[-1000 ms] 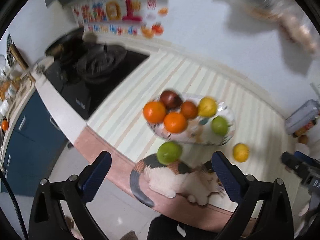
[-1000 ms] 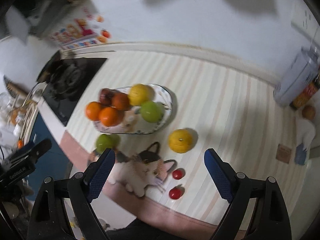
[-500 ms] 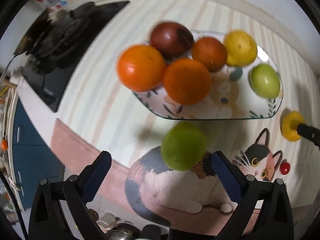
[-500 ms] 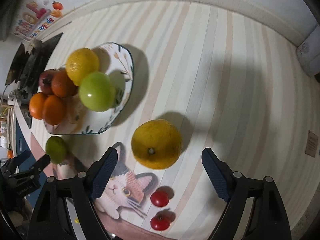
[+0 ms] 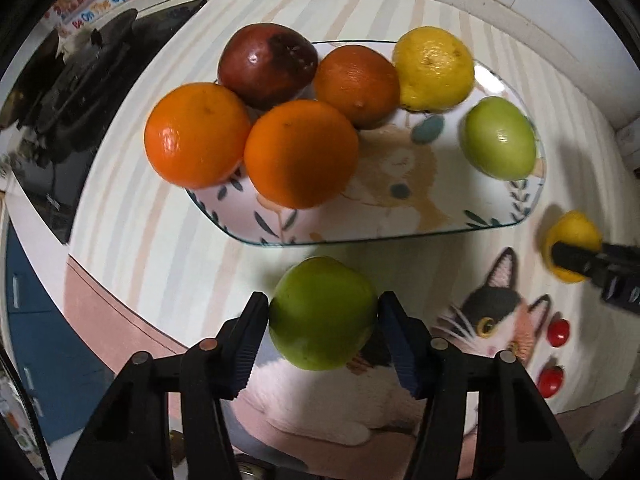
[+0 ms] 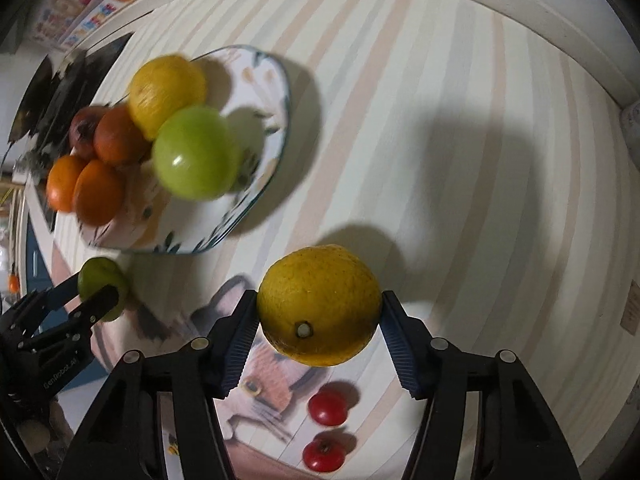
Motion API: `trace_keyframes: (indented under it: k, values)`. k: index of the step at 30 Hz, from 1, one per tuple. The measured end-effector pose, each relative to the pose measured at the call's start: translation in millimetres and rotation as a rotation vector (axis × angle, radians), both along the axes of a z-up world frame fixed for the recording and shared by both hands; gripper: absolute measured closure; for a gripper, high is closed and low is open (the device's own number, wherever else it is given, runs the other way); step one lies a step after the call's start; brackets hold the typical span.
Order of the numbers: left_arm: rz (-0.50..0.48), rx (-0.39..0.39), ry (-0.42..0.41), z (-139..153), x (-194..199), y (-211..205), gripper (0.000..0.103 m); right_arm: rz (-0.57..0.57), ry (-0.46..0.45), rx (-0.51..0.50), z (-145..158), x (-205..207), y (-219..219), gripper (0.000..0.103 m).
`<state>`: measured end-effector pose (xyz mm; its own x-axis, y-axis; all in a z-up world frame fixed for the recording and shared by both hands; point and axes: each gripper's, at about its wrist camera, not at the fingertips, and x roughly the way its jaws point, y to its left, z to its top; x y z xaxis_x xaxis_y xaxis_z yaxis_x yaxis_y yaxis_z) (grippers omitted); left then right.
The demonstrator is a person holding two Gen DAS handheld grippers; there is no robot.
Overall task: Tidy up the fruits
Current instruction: 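Place the green apple on the plate with the left tool while the right tool places the lemon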
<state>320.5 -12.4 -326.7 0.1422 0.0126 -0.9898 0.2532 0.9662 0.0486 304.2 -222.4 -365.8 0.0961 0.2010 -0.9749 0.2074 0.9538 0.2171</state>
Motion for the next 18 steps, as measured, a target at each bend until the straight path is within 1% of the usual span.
trace_keyframes:
  k: [3, 5, 7, 9, 11, 12, 15, 17, 18]
  values:
    - [0.023, -0.049, 0.023, 0.3, -9.6, -1.1, 0.049, 0.009, 0.019, 0.035, -8.7, -6.1, 10.7, 0.04]
    - [0.046, -0.077, 0.049, -3.7, -14.9, -1.1, 0.049, 0.015, 0.007, 0.029, -10.8, -8.7, 13.9, 0.04]
    - [0.053, -0.076, 0.038, -3.2, -18.0, -1.7, 0.049, 0.01, 0.011, 0.035, -12.7, -10.4, 15.5, 0.04]
    - [0.076, -0.113, 0.056, -2.1, -20.8, -0.5, 0.049, 0.002, -0.001, 0.041, -9.6, -10.8, 16.9, 0.04]
    - [0.081, -0.138, 0.058, 7.1, -21.7, -2.6, 0.049, -0.01, -0.018, 0.056, -2.7, -11.2, 14.1, 0.04]
    - [0.086, -0.165, 0.051, 15.7, -21.1, -4.3, 0.049, -0.022, -0.029, 0.072, 1.4, -11.6, 13.1, 0.04]
    - [0.08, -0.208, 0.029, 39.6, -4.0, -14.9, 0.049, -0.054, -0.07, 0.12, 18.4, -1.9, 8.0, 0.04]
    - [0.072, -0.217, 0.001, 53.3, 11.6, -23.2, 0.049, -0.064, -0.091, 0.131, 29.5, 13.2, 3.5, 0.04]
    - [0.063, -0.21, -0.016, 57.3, 21.0, -29.5, 0.049, -0.07, -0.101, 0.137, 33.9, 21.9, 2.2, 0.04]
